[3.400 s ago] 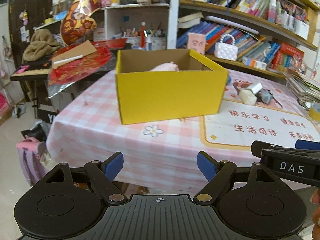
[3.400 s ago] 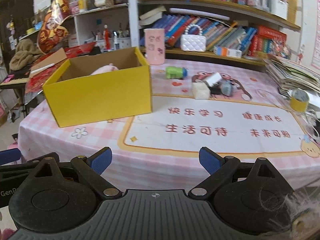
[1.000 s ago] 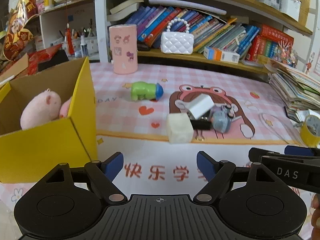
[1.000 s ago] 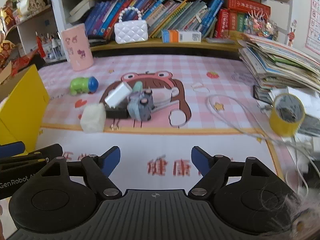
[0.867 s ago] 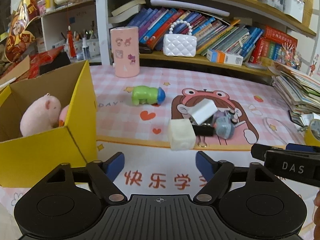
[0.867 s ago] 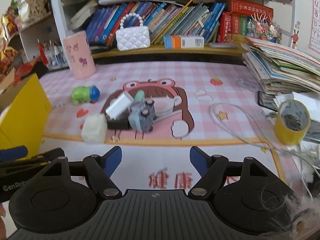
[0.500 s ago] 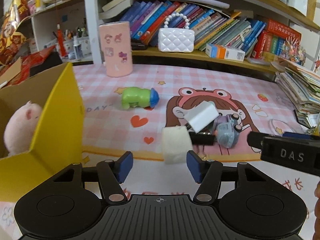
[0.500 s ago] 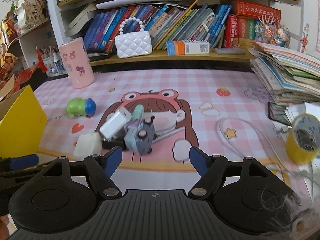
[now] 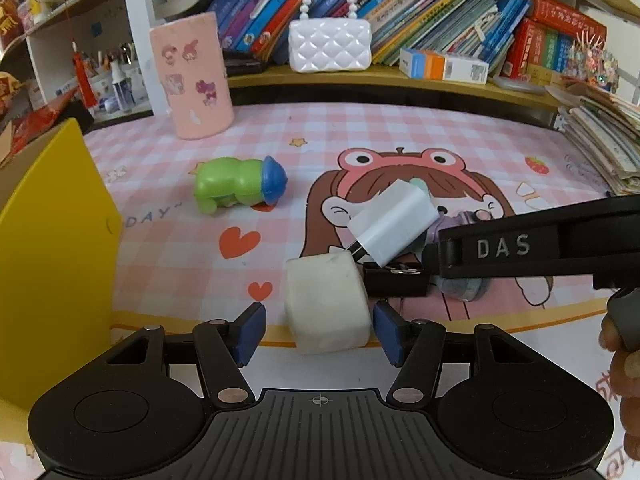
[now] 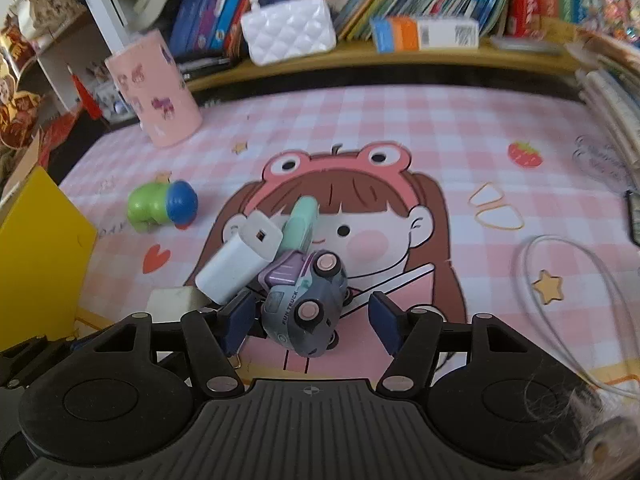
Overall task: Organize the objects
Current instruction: 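Grasp the white eraser block with the left tool while the right tool grasps the grey toy car, then carry the white eraser and grey toy car over the yellow box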
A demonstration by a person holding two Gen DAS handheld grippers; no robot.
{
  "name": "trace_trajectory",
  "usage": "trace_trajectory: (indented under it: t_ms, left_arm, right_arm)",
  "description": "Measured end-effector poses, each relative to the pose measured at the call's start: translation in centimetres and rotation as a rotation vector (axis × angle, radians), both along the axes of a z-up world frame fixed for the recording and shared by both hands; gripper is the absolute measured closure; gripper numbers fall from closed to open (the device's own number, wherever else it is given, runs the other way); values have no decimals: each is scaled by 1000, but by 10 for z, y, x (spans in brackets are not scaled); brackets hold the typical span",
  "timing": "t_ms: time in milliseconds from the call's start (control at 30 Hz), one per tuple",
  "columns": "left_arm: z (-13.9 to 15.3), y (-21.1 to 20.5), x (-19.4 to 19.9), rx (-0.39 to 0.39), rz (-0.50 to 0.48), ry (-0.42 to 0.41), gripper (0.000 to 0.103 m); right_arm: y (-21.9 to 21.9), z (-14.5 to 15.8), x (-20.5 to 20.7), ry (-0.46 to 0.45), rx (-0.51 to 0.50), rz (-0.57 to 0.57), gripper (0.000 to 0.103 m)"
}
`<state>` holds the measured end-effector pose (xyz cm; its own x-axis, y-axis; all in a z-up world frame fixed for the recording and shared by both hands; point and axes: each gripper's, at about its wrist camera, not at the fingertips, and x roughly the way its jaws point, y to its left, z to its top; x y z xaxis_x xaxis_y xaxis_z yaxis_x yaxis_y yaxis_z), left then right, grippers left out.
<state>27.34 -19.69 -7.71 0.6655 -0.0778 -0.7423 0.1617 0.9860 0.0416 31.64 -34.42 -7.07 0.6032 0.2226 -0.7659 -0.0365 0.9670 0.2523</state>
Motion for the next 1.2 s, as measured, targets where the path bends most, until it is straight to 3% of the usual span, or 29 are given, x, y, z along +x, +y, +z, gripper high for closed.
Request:
trace_trajectory:
  t_ms: [100, 167, 300, 400, 800, 1200]
  left_arm:
    - [-5, -1, 6, 0, 2, 13, 44]
    - [-9, -1, 10, 1, 7, 21, 48]
    - [-8, -1, 12, -18, -5, 21, 63]
    - [-3, 2, 8, -39, 3, 20, 66]
    - [29, 28, -33, -115, 21, -34, 69]
    - [43, 68, -89, -161, 19, -34, 69]
  right_arm:
    - [-2, -4, 4, 13, 30, -5, 47]
    - [-4, -4, 7, 20, 47, 3, 57]
    - [-5, -2, 6, 21, 48, 12, 58]
    - [-8, 1, 1, 13, 49, -8, 59]
    - [-14, 33, -46, -71, 58, -61, 59]
    - [15, 42, -113, -53, 47, -84, 59]
